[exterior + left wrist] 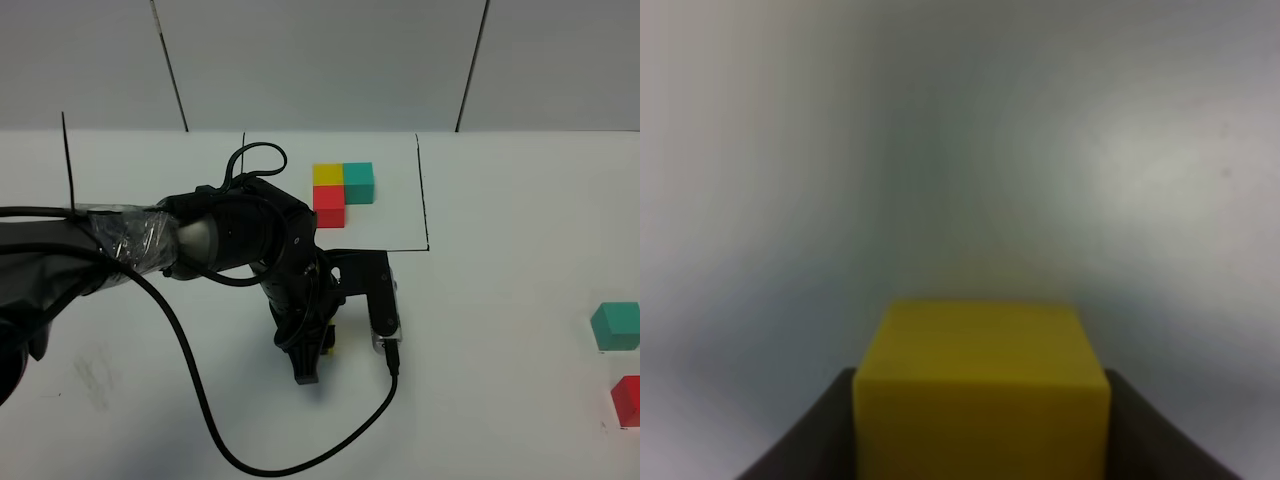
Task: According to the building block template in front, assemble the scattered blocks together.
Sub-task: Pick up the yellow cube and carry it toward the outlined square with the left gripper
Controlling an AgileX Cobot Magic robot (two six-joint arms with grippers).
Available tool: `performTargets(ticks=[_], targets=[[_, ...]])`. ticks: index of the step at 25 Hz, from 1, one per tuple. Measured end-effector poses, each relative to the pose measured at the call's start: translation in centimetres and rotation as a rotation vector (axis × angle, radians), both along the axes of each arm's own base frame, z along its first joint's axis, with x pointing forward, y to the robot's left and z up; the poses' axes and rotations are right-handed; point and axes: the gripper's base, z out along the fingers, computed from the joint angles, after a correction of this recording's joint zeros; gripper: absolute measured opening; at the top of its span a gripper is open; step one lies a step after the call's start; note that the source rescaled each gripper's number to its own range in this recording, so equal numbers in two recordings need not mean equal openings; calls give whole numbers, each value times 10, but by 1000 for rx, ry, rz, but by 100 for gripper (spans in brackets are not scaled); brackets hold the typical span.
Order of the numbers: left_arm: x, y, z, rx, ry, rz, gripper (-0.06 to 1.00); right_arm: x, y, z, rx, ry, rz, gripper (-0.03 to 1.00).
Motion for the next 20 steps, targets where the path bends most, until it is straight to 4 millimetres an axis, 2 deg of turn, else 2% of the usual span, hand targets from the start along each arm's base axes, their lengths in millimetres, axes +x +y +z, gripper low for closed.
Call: performTargets(ticks=[20], targets=[[0,-1,-2,2,5,-4,0,0,0,0,0,0,0,0]])
